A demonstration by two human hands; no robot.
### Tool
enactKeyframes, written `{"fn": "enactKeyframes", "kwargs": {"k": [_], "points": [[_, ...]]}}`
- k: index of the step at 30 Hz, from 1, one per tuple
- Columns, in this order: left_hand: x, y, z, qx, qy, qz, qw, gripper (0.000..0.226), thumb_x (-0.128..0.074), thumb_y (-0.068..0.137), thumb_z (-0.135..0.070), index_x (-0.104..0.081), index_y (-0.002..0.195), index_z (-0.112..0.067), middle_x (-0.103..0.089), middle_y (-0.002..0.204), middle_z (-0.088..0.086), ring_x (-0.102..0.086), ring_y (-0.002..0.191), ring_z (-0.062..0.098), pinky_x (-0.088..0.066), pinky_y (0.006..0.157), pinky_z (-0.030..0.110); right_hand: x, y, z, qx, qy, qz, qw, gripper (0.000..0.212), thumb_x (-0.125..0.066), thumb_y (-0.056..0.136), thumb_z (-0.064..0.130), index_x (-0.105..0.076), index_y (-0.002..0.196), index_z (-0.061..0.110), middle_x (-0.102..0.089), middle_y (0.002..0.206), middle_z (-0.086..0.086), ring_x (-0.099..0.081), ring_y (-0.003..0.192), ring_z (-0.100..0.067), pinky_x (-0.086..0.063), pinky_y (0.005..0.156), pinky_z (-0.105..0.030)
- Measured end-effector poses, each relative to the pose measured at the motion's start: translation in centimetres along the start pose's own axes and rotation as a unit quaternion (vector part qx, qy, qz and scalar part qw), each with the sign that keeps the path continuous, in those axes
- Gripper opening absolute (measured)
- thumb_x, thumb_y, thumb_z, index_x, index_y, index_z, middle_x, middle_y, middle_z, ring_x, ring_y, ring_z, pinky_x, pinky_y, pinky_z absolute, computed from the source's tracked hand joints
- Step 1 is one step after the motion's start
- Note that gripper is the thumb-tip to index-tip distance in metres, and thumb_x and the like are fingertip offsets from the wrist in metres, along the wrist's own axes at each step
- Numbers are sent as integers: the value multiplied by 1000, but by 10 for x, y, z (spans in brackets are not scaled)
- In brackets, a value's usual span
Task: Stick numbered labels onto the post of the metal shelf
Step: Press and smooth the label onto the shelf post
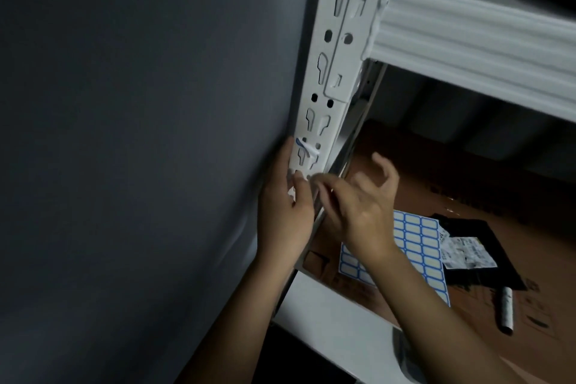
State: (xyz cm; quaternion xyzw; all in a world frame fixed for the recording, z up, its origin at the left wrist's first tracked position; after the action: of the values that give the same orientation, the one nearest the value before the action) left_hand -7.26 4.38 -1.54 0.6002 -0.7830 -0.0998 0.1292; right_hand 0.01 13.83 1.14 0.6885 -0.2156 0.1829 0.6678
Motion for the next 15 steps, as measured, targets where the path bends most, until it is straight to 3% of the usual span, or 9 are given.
{"fn": "enactKeyframes", "kwargs": {"k": [4, 9, 12, 15], "points": [[3, -3, -4, -6, 12, -40, 999, 47, -40, 92, -14, -45, 137, -24, -51, 138, -5, -51, 121, 5, -44, 98, 20, 12, 17, -9, -28, 64, -29, 997, 12, -64, 91, 23, -74, 90, 16, -68, 72, 7, -58, 69, -14, -37, 100, -40], [8, -9, -14, 2, 26, -89, 996, 31, -47, 94, -9, -56, 121, -20, -53, 124, -4, -55, 98, -5, -48, 81, 13, 15, 25, -18, -107, 144, -29, 983, 12, -64, 91, 23, -71, 91, 13, -65, 77, 2, -50, 72, -13, -42, 71, -28], [7, -7, -18, 28, 27, -77, 996, 17, -50, 95, -17, -54, 106, -29, -60, 107, -6, -59, 92, 3, -50, 77, 22, 14, 29, -20, -140, 189, -19, 972, 12, -64, 90, 22, -70, 90, 11, -65, 82, 2, -52, 76, -11, -38, 73, -19], [2, -2, -14, 70, 11, -58, 996, 6, -53, 94, -23, -55, 99, -26, -65, 98, -5, -63, 89, 11, -52, 80, 32, 11, 32, -25, -186, 254, -16, 949, 10, -67, 88, 21, -68, 90, 11, -63, 84, 3, -58, 79, -14, -48, 73, -29]]}}
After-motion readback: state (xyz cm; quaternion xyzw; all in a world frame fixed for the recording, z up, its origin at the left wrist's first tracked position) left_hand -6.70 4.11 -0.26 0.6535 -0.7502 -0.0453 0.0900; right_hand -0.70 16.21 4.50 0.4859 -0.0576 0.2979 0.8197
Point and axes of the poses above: each hand's wrist, its own y-axis towards the middle knuckle, its own x-axis out of the back of the hand, z = x × y, the point moved 7 cm from there along y, towards the middle knuckle
